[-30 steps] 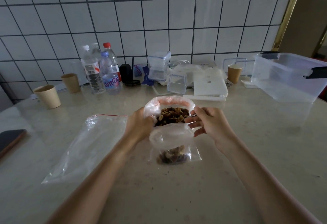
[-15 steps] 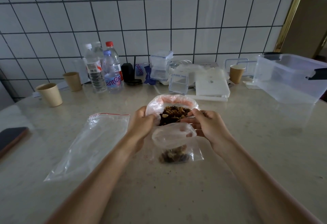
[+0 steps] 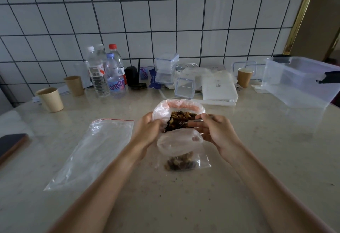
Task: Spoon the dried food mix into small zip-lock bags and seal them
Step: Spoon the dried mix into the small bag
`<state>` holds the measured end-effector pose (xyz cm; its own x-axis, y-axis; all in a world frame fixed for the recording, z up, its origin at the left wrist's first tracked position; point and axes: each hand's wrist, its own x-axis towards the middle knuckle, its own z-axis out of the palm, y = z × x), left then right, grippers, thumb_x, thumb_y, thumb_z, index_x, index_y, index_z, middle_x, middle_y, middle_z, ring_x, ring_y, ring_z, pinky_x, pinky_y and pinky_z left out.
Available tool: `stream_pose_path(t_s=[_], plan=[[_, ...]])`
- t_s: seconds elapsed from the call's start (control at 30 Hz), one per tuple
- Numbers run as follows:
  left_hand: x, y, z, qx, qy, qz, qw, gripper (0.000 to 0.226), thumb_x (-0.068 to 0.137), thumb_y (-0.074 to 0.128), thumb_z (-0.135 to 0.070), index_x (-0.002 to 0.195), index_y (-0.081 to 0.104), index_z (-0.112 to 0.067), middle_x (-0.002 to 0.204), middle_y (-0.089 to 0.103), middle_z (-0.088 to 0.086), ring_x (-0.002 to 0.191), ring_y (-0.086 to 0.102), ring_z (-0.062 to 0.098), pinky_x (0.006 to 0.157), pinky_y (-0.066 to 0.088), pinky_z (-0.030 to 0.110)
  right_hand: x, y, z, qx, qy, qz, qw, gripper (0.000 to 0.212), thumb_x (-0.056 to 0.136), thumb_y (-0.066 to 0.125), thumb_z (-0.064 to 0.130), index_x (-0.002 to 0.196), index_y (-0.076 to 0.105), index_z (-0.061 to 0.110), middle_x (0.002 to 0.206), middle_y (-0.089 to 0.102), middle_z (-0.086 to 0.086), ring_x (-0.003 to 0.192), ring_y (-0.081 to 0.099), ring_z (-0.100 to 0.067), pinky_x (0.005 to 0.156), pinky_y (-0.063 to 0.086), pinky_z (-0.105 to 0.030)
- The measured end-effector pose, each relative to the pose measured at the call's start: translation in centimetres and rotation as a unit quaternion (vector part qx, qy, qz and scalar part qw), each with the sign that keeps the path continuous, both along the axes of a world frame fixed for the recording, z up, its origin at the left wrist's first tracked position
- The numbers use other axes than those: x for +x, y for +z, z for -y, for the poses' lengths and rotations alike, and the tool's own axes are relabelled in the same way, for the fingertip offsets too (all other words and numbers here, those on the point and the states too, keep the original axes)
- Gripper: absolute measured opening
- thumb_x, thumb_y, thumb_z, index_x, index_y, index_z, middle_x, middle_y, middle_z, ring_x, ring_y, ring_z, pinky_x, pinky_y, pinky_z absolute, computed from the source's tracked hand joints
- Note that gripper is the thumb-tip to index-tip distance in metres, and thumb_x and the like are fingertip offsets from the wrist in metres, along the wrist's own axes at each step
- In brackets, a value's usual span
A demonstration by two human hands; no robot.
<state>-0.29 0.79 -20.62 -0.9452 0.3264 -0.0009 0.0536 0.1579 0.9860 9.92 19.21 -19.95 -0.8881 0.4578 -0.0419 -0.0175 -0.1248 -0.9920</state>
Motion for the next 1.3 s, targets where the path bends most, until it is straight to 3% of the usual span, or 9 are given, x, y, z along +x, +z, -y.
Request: stream_pose_path(t_s=[0.1, 0.3, 0.43, 0.63, 0.87, 0.97, 1.03, 1.13, 1.3], plan=[[0.1, 0.0, -0.1, 0.010, -0.013, 0.007, 1.000, 0.021, 0.096, 0.067, -0.020, 0.117, 0.071, -0.020, 0.105, 0.079, 0.008, 0.102, 0.075, 0.027, 0.099, 0.057, 0.052, -0.1, -0.1, 0.1, -0.025, 0.013, 0.010, 1.000, 0.028, 0.111, 0.047, 0.022, 0.115, 0.067, 0.002, 0.097, 0.080, -0.014, 0.082, 0.077, -0.031, 0.068, 0.064, -0.041], [0.0, 0.3, 0.1, 0.022, -0.006, 0.003, 1.000, 0.023, 0.094, 0.073, -0.025, 0.116, 0.071, -0.021, 0.105, 0.080, 0.003, 0.101, 0.076, 0.021, 0.099, 0.058, 0.051, 0.1, 0.3, 0.1, -0.090, 0.010, 0.011, 0.996, 0.029, 0.110, 0.046, 0.019, 0.112, 0.067, -0.001, 0.097, 0.079, -0.019, 0.076, 0.077, -0.030, 0.055, 0.060, -0.033], [-0.1, 0.6, 0.3, 0.031, 0.028, 0.003, 0.999, 0.023, 0.091, 0.074, -0.026, 0.114, 0.070, -0.023, 0.104, 0.079, 0.002, 0.098, 0.076, 0.023, 0.097, 0.059, 0.051, 0.2, 0.6, -0.2, -0.129, 0.010, -0.002, 0.992, 0.031, 0.111, 0.044, 0.016, 0.112, 0.066, -0.005, 0.099, 0.078, -0.023, 0.080, 0.078, -0.030, 0.062, 0.062, -0.034], [-0.6, 0.8, 0.6, 0.035, 0.055, 0.007, 0.998, 0.026, 0.093, 0.072, -0.024, 0.118, 0.068, -0.023, 0.109, 0.077, 0.000, 0.103, 0.073, 0.023, 0.098, 0.058, 0.050, 0.8, 1.3, -0.9, -0.109, -0.003, -0.031, 0.994, 0.030, 0.111, 0.043, 0.015, 0.110, 0.066, -0.005, 0.098, 0.078, -0.025, 0.082, 0.078, -0.034, 0.055, 0.060, -0.032], [-0.7, 1.7, 1.8, -0.012, 0.066, -0.077, 0.995, 0.036, 0.097, 0.070, -0.021, 0.132, 0.061, -0.016, 0.131, 0.064, -0.002, 0.120, 0.061, 0.016, 0.105, 0.050, 0.040, 1.5, 2.7, -1.4, -0.062, 0.005, -0.084, 0.995, 0.034, 0.111, 0.042, 0.020, 0.104, 0.068, -0.001, 0.096, 0.077, -0.025, 0.077, 0.077, -0.035, 0.049, 0.056, -0.032], [0.3, 2.1, 2.6, -0.099, 0.088, -0.197, 0.971, 0.020, 0.097, 0.071, -0.022, 0.116, 0.066, -0.018, 0.120, 0.067, -0.003, 0.112, 0.062, 0.013, 0.098, 0.049, 0.033, 1.8, 3.2, -1.6, -0.059, 0.016, -0.104, 0.993, 0.036, 0.111, 0.042, 0.022, 0.101, 0.068, -0.001, 0.091, 0.076, -0.026, 0.069, 0.074, -0.034, 0.046, 0.052, -0.032], [1.6, 2.4, 3.2, -0.132, 0.096, -0.267, 0.950, 0.006, 0.097, 0.070, -0.025, 0.101, 0.071, -0.021, 0.099, 0.072, -0.006, 0.091, 0.065, 0.005, 0.080, 0.049, 0.016, 2.0, 3.5, -1.6, -0.055, 0.019, -0.113, 0.992, 0.037, 0.110, 0.043, 0.023, 0.099, 0.068, -0.002, 0.087, 0.075, -0.026, 0.065, 0.072, -0.033, 0.044, 0.049, -0.033], [3.6, 2.5, 4.2, -0.175, 0.056, -0.245, 0.952, 0.022, 0.097, 0.065, -0.045, 0.082, 0.071, -0.030, 0.071, 0.070, -0.008, 0.067, 0.064, 0.003, 0.057, 0.043, 0.011, 2.2, 3.7, -1.6, -0.041, 0.020, -0.118, 0.992, 0.037, 0.110, 0.044, 0.024, 0.094, 0.067, 0.000, 0.081, 0.073, -0.025, 0.060, 0.069, -0.033, 0.044, 0.045, -0.032], [6.5, 1.3, 4.9, -0.240, -0.010, -0.182, 0.954, 0.025, 0.096, 0.066, -0.049, 0.079, 0.073, -0.032, 0.065, 0.071, -0.007, 0.061, 0.066, 0.007, 0.062, 0.047, 0.024, 2.6, 3.9, -1.5, 0.013, 0.046, -0.114, 0.992, 0.040, 0.110, 0.042, 0.025, 0.090, 0.066, 0.001, 0.076, 0.071, -0.024, 0.060, 0.065, -0.033, 0.046, 0.042, -0.032]])
